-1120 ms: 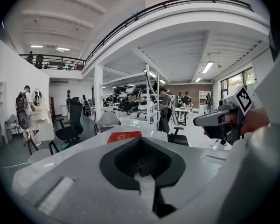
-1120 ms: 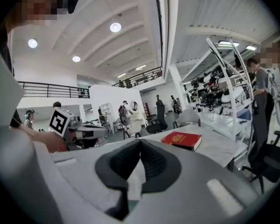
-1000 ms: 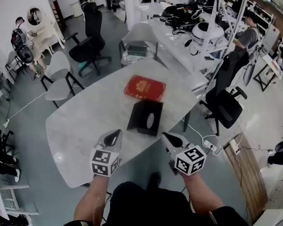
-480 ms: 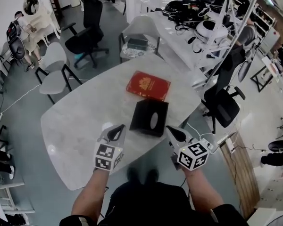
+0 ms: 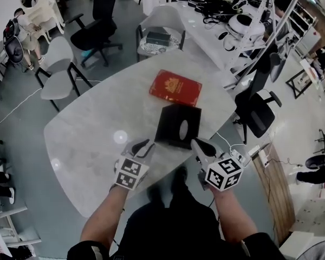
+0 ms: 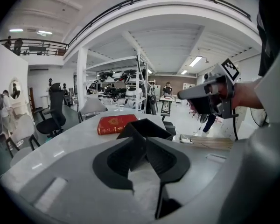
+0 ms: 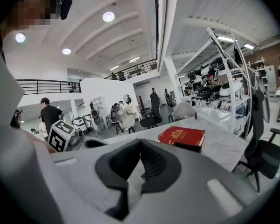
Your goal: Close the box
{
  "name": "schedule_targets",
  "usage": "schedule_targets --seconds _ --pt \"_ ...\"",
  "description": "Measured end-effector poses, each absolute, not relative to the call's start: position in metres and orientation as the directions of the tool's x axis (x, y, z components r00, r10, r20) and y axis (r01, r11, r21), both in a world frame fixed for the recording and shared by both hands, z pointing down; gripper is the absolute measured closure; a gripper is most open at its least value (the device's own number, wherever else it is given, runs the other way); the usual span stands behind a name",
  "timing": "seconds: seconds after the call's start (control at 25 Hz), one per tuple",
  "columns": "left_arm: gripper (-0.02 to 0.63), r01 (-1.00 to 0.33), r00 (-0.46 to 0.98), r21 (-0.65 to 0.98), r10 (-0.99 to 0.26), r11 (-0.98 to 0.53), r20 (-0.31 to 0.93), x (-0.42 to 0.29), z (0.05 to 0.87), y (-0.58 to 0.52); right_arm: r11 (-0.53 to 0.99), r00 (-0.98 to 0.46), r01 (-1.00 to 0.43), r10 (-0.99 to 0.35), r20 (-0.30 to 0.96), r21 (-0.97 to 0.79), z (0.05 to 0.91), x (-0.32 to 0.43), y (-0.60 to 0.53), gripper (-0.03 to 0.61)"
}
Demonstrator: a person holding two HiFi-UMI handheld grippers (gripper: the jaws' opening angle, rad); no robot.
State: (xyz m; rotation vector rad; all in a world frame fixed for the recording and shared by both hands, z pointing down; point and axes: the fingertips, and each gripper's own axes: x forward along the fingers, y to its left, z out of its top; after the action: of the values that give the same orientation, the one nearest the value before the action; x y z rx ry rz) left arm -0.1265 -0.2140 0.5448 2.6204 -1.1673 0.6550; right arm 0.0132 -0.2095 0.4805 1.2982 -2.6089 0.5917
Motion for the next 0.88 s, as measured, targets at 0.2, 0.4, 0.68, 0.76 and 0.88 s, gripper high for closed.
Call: schedule_targets --seconds 0.2,0.4,0.68,0.76,0.88 --pt "0.486 -0.703 0.590 -0.045 -0.617 -0.710 0.521 -0.113 0.578 -0.227 0.533 -0.610 -0.791 -0.721 0.328 -0.299 0.499 0.016 -0.224 0.577" --pt "0.446 -0.693 0.582 -0.046 -0.595 -0.720 0.554 -0.101 0.616 -0.249 0.531 -0.619 -0.784 -0.709 0.339 -0.321 0.518 0.026 -0.237 0.577" --pt "0.420 -0.657 0.568 -0.056 -0.543 -0.752 0.619 -0.088 0.666 -0.264 0.530 -0.617 -0.786 -0.694 0.371 -0.317 0.545 0.035 -0.259 0.577" --pt "0.420 -0.649 0.555 -0.070 -0.535 -0.757 0.637 -0.087 0.680 -0.266 0.527 -0.615 -0.788 -0.694 0.374 -0.317 0.550 0.035 -0.263 0.577" --pt "0.420 -0.652 0.538 -0.080 -0.534 -0.754 0.653 -0.088 0.699 -0.272 0.529 -0.617 -0.786 -0.689 0.380 -0.319 0.558 0.033 -0.268 0.577"
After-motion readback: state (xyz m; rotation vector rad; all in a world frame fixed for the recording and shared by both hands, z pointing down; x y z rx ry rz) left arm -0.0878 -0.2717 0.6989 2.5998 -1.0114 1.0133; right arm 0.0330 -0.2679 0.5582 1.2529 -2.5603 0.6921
